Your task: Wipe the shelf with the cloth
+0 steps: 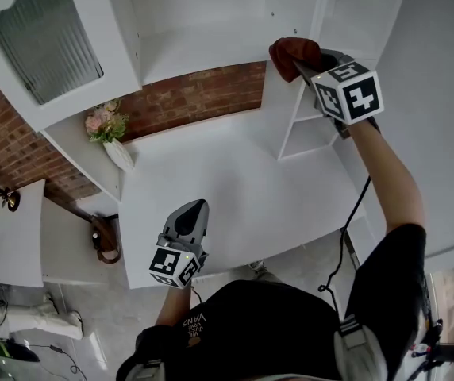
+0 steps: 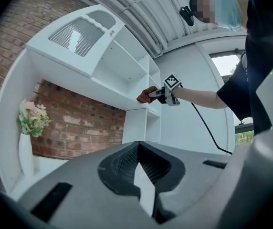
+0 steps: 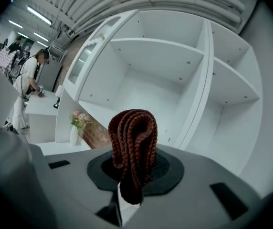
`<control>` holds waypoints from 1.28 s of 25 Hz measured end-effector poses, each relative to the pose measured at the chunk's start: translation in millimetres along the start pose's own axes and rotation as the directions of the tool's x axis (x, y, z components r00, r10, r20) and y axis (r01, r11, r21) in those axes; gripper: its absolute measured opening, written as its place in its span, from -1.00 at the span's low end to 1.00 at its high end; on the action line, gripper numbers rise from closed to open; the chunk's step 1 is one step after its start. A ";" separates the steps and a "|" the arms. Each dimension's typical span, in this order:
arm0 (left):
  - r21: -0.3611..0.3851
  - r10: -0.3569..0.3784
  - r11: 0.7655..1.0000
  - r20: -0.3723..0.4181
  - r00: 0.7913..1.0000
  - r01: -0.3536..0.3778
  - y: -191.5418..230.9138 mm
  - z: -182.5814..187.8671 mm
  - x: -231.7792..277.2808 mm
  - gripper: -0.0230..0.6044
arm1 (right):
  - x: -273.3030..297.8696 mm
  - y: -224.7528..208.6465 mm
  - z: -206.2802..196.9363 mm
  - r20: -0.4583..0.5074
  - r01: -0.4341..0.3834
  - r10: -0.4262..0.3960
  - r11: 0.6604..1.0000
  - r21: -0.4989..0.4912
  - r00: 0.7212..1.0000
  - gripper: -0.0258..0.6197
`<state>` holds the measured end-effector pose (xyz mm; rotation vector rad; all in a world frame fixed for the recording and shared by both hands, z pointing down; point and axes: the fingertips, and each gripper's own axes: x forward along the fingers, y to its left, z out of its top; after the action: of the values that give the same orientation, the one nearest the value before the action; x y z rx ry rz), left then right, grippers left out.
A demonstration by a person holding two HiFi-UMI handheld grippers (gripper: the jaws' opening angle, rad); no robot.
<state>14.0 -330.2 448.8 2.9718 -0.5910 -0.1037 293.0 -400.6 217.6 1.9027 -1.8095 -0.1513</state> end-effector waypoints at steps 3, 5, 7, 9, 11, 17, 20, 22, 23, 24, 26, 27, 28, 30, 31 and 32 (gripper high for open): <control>0.010 0.015 1.000 -0.009 1.000 -0.015 3.4 2.5 -15.0 -0.91 | -13.1 22.0 -10.0 0.055 -0.024 0.020 0.997 0.073 0.998 -0.71; 0.016 0.020 1.000 -0.013 1.000 -0.020 3.1 3.5 -24.0 -0.91 | -20.8 35.7 -21.8 0.080 -0.031 0.022 0.992 0.122 0.997 -0.71; 0.020 0.023 1.000 -0.012 1.000 -0.023 1.6 3.2 -32.5 -0.91 | -27.9 48.6 -35.6 0.098 -0.031 0.015 0.986 0.165 0.995 -0.71; 0.024 0.027 0.999 -0.014 1.000 -0.026 1.0 2.4 -41.0 -0.91 | -33.6 63.0 -50.9 0.104 -0.034 0.013 0.980 0.198 0.995 -0.71; 0.026 0.033 0.999 -0.019 0.999 -0.033 1.9 2.3 -49.0 -0.91 | -39.2 78.7 -65.5 0.103 -0.038 0.016 0.975 0.219 0.995 -0.71; 0.021 0.061 0.998 -0.032 0.998 -0.060 4.6 2.0 -68.4 -0.91 | -60.4 119.3 -104.9 0.126 -0.078 0.036 0.935 0.346 0.991 -0.71; 0.017 0.080 0.997 -0.035 0.996 -0.079 3.1 -0.3 -74.2 -0.91 | -70.8 131.8 -125.8 0.116 -0.087 0.044 0.916 0.391 0.992 -0.71; 0.011 0.099 0.995 -0.032 0.995 -0.099 3.2 -0.5 -76.9 -0.91 | -75.1 140.5 -137.7 0.107 -0.090 0.051 0.913 0.397 0.993 -0.71; 0.010 0.109 0.994 -0.032 0.994 -0.109 2.7 -0.6 -78.2 -0.91 | -76.9 146.2 -143.9 0.102 -0.094 0.057 0.913 0.397 0.993 -0.71; 0.010 0.118 0.993 -0.033 0.992 -0.118 1.3 -1.0 -79.3 -0.91 | -78.9 152.2 -150.3 0.097 -0.100 0.066 0.912 0.398 0.993 -0.71; 0.011 0.133 0.991 -0.034 0.991 -0.133 -4.1 -2.2 -79.8 -0.91 | -83.4 163.6 -162.3 0.093 -0.118 0.088 0.909 0.399 0.992 -0.71; 0.013 0.141 0.990 -0.033 0.990 -0.140 -7.9 -3.0 -79.1 -0.91 | -85.8 168.3 -167.6 0.096 -0.129 0.098 0.908 0.398 0.991 -0.71; 0.014 0.149 0.989 -0.033 0.988 -0.148 -12.2 -4.0 -77.8 -0.91 | -88.4 172.5 -172.8 0.100 -0.141 0.110 0.907 0.398 0.989 -0.71; 0.012 0.167 0.986 -0.034 0.985 -0.166 -22.3 -7.1 -74.8 -0.91 | -94.9 179.4 -182.7 0.109 -0.167 0.135 0.902 0.397 0.985 -0.71; 0.009 0.175 0.985 -0.036 0.984 -0.175 -27.8 -8.8 -73.3 -0.91 | -98.8 182.0 -187.1 0.113 -0.178 0.145 0.900 0.397 0.983 -0.71; 0.007 0.181 0.983 -0.039 0.983 -0.181 -33.6 -10.7 -72.0 -0.91 | -103.2 184.1 -190.9 0.116 -0.188 0.154 0.899 0.396 0.981 -0.71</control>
<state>-38.7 -270.6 458.6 2.8983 -0.8533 -0.0280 194.8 -245.4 435.1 2.0144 -2.1884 0.2317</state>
